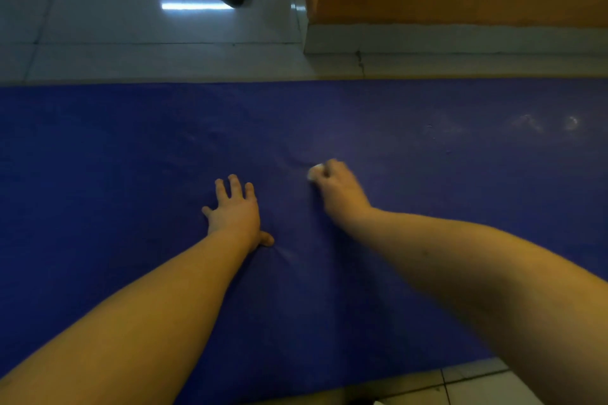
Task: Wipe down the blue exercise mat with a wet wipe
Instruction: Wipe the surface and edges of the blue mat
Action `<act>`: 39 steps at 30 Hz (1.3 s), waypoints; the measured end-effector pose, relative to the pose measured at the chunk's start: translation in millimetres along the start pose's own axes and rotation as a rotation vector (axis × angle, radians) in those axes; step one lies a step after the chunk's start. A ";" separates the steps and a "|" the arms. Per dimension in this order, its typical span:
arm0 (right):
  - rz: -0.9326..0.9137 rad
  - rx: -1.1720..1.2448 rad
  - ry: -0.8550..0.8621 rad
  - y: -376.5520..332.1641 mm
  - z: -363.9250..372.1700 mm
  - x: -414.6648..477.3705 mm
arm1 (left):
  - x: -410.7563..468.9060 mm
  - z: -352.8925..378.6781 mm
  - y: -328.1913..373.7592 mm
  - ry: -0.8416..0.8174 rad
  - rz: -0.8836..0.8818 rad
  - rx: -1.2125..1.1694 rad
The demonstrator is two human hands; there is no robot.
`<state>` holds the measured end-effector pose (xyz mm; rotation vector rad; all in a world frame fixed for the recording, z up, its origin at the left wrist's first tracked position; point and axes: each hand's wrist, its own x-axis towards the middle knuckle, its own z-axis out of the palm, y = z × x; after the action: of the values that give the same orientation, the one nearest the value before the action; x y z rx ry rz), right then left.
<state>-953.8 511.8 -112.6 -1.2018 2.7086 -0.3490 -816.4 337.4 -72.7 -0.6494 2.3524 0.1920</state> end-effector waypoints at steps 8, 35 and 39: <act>0.696 0.116 0.100 45.7 -10.3 2.0 | 1.2 -2.0 0.9 -0.002 -0.003 0.007; 0.351 0.143 -0.030 -42.4 9.6 -58.7 | -60.5 33.4 11.7 0.115 0.008 -0.110; 0.102 0.227 -0.141 -105.1 23.2 -87.4 | -83.7 57.3 20.3 0.031 0.024 -0.086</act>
<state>-815.8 505.1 -101.7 -0.9841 2.5181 -0.5213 -739.5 405.9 -62.4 -0.6704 2.3929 0.2977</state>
